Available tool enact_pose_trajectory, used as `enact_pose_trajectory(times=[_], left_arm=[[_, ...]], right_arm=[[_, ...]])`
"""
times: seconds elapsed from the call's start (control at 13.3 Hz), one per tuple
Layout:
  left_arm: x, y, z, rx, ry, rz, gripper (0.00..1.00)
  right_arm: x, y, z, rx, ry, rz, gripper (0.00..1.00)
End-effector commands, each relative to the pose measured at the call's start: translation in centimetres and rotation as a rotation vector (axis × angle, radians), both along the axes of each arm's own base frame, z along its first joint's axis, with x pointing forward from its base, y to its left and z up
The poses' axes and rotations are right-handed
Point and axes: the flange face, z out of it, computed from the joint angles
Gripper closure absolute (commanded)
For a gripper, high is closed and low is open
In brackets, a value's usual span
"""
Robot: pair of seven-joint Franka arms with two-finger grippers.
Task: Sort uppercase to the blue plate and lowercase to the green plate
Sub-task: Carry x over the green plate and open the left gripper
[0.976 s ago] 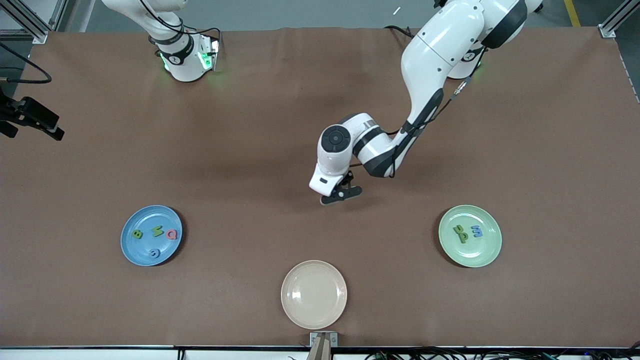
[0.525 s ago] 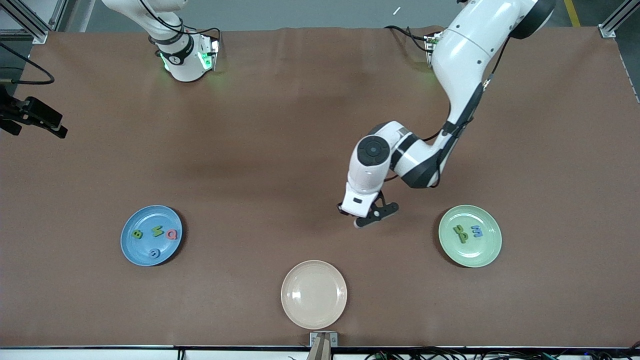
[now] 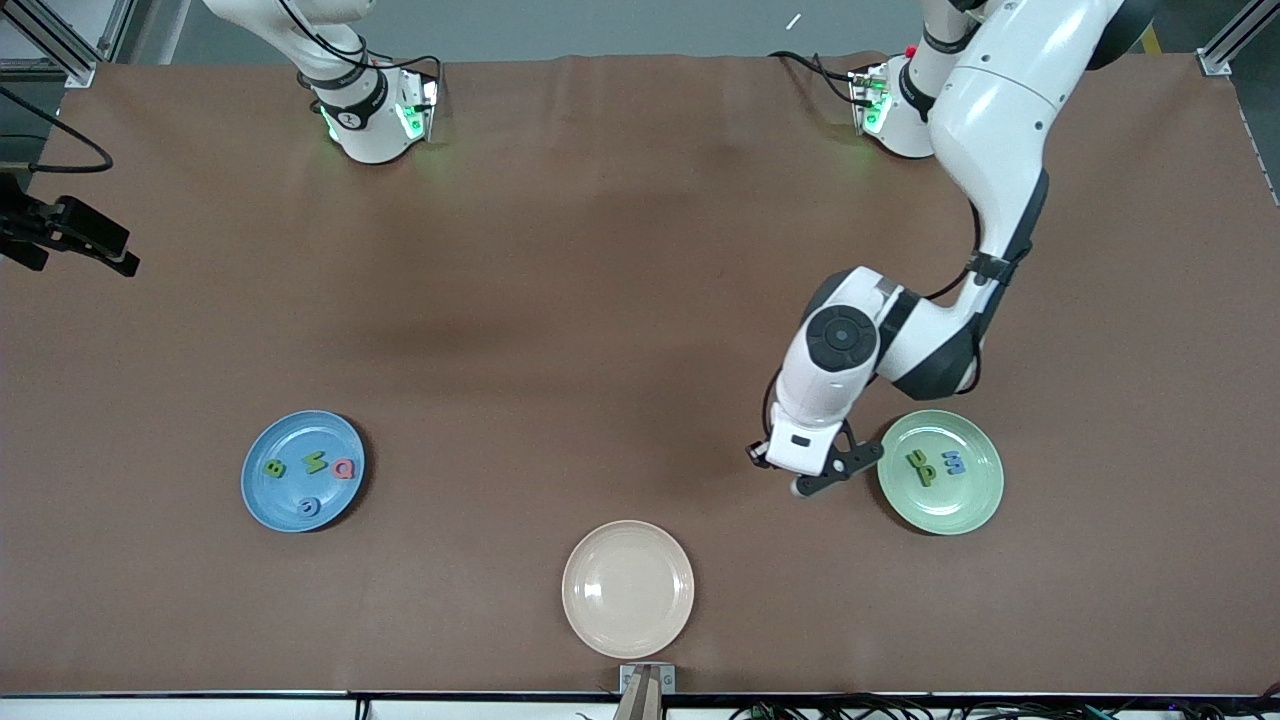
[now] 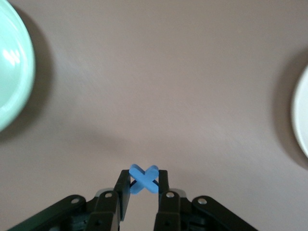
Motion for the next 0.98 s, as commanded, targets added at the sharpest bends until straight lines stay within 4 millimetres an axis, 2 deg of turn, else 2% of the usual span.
enact_pose_trajectory(times=[0.0,0.15,0.45,0.68,0.9], left_arm=[[1.1,3.4,0.9,0.060,-0.023,-0.030,0.98],[2.2,6.2,0.7,0.091,-0.029,-0.066,0.98],[4.6,14.5,0.0,0.132,0.000,-0.157,0.98],[5.2,18.2,-0.5,0.148,0.020,-0.215,0.98],[5.5,21.2,-2.2,0.154,0.051,-0.256,0.97]], right_arm=[[-0.2,-0.3,-0.3,-0.009,0.011,-0.015,0.00],[-0.2,-1.0,-0.4,-0.007,0.011,-0.029,0.00],[-0.1,-1.2,-0.3,-0.007,0.002,-0.032,0.00],[-0.1,-1.0,-0.3,-0.007,0.000,-0.029,0.00],[-0.1,-1.0,-0.3,-0.006,0.000,-0.028,0.00]])
